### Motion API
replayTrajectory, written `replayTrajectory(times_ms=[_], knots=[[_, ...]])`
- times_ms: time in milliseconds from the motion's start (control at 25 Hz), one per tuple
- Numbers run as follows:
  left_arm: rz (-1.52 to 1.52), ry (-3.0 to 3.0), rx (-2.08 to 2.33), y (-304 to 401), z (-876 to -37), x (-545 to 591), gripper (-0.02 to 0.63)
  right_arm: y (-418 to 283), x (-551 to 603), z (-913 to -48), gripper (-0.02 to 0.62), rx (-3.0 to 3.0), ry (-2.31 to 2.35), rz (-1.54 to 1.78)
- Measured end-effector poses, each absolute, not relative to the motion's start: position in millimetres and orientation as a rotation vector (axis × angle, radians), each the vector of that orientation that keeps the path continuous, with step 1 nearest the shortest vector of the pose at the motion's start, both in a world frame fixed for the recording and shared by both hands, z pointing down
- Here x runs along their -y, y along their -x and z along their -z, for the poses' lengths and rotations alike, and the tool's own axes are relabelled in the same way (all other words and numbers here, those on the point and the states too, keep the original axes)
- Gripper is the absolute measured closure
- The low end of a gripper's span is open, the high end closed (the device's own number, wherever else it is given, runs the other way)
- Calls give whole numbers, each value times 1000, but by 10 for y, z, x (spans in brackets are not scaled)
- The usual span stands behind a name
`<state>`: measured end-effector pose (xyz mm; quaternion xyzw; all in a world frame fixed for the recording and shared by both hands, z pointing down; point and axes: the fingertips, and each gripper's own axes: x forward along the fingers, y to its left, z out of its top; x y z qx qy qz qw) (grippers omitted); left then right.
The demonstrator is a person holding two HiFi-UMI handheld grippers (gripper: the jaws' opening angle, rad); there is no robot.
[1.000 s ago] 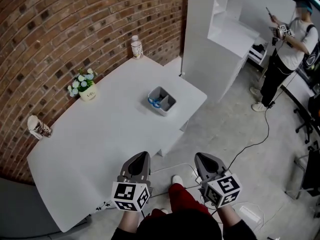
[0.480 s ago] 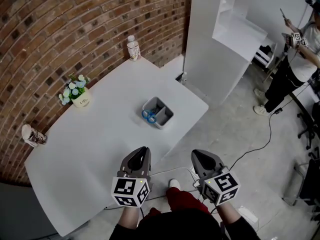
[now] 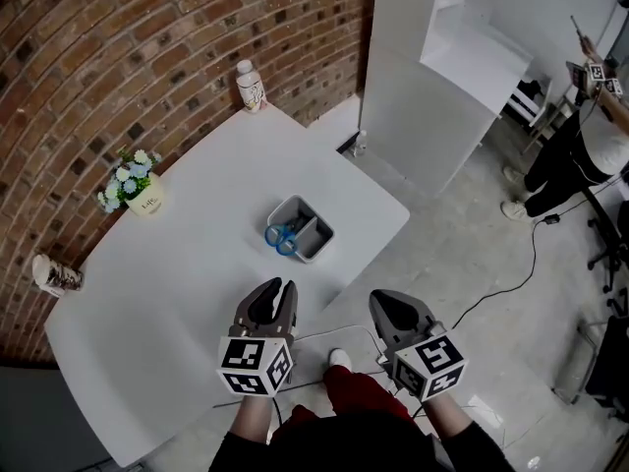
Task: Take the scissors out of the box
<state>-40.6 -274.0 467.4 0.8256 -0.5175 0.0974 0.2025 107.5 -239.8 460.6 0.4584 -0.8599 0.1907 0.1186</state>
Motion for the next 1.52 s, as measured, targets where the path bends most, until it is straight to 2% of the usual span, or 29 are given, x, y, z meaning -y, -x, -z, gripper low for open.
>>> replayTrajectory(times_ms=[600,1520], knots=[[-274,-2130,1456,441,-5010,3178,482,-1048,2776,-4910,586,2483,-1273,-626],[-147,-1990,1438,488,-5055,3569,499,-852,3110,-5081,586,2476,-1222,-665]])
